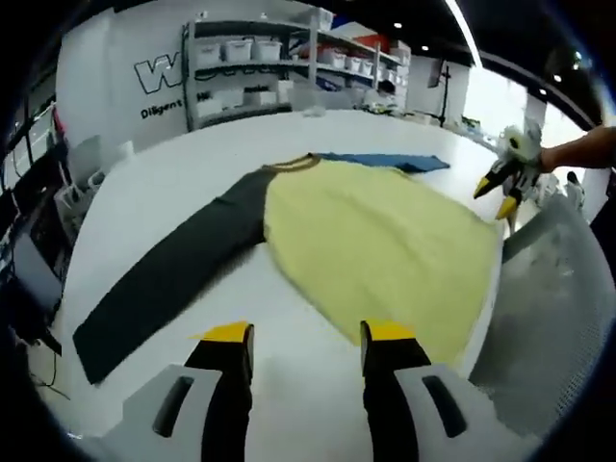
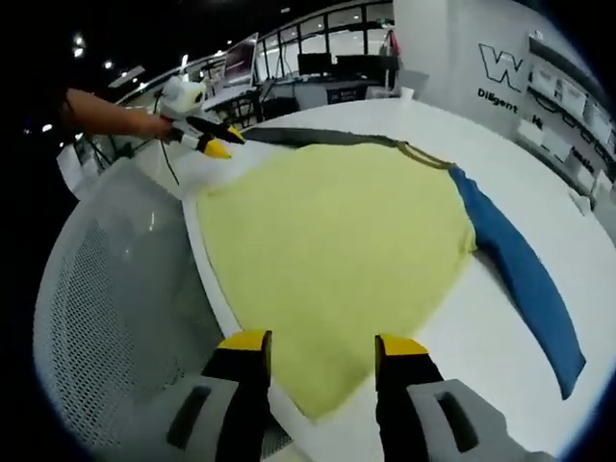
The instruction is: Fold the garment on the visible template until the final outline fits inside the template.
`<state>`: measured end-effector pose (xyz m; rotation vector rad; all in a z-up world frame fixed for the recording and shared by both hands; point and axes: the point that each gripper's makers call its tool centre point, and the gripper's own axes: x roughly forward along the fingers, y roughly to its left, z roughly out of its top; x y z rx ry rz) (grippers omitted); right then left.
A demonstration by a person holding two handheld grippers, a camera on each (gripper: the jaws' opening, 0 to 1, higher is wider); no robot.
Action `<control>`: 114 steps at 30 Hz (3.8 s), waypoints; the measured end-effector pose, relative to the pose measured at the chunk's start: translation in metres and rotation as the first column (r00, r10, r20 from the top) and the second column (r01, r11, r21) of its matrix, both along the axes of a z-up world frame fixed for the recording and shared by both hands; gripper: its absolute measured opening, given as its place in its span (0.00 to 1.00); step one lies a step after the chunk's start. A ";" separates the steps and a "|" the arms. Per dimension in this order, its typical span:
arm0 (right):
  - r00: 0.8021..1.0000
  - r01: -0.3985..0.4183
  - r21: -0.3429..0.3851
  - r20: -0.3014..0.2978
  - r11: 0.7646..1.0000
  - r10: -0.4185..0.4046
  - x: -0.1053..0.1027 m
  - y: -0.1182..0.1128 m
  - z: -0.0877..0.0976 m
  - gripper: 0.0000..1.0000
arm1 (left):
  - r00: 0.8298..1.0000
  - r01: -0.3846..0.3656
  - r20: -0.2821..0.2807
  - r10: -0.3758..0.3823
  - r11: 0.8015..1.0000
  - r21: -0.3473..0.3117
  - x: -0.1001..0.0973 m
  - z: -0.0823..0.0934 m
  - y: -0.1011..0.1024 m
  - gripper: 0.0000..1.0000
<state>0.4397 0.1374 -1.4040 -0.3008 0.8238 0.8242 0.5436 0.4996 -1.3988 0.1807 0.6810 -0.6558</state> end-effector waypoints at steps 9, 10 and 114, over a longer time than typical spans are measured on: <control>0.999 0.038 0.017 0.000 0.999 -0.038 0.003 -0.015 0.000 0.49 | 0.980 -0.192 0.055 0.190 0.980 0.043 0.032 0.003 0.063 0.44; 0.999 0.046 0.020 0.005 0.999 -0.046 0.004 -0.016 0.001 0.51 | 0.977 -0.207 0.054 0.204 0.977 0.044 0.034 0.003 0.067 0.44; 0.925 0.344 0.137 0.118 0.929 -0.360 -0.003 -0.089 0.011 0.89 | 0.917 -0.218 0.264 0.300 0.929 -0.298 0.165 0.129 0.058 0.01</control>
